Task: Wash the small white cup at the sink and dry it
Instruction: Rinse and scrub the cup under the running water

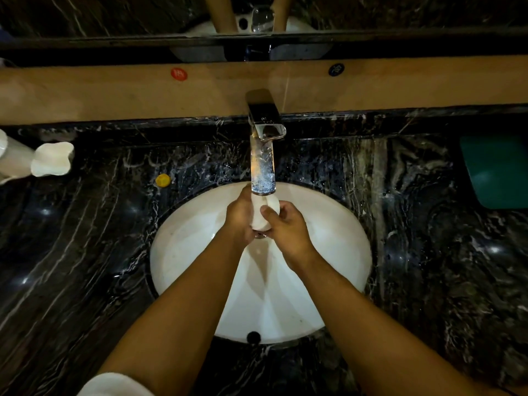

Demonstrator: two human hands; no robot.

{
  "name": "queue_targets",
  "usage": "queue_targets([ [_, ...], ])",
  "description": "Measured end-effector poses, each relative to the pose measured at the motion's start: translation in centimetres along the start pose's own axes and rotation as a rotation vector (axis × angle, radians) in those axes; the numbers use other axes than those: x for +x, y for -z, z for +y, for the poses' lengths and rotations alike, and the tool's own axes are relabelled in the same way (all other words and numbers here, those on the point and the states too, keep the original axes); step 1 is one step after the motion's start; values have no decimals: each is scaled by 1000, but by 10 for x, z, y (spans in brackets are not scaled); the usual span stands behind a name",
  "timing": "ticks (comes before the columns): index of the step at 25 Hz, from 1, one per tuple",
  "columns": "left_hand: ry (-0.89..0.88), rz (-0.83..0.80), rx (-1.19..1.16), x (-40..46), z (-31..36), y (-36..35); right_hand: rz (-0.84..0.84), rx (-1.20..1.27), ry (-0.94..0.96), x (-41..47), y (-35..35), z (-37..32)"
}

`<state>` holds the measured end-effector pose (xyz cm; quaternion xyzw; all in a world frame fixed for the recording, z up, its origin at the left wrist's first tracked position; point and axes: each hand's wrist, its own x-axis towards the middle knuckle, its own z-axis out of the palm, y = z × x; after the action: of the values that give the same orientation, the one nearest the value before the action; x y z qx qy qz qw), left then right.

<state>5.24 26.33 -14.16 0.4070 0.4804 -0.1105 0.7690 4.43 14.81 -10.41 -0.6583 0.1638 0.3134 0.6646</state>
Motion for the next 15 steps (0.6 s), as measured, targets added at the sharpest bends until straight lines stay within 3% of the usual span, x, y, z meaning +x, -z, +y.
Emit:
queue_targets([
  [3,-21,-146,30,-1,-4,3,52,171,-72,3,10,-5],
  [8,-126,-275,73,-8,-8,17,-20,181,-189,6,17,-16],
  [15,-305,84,139,-17,-5,11,15,129,-154,10,-8,-6],
])
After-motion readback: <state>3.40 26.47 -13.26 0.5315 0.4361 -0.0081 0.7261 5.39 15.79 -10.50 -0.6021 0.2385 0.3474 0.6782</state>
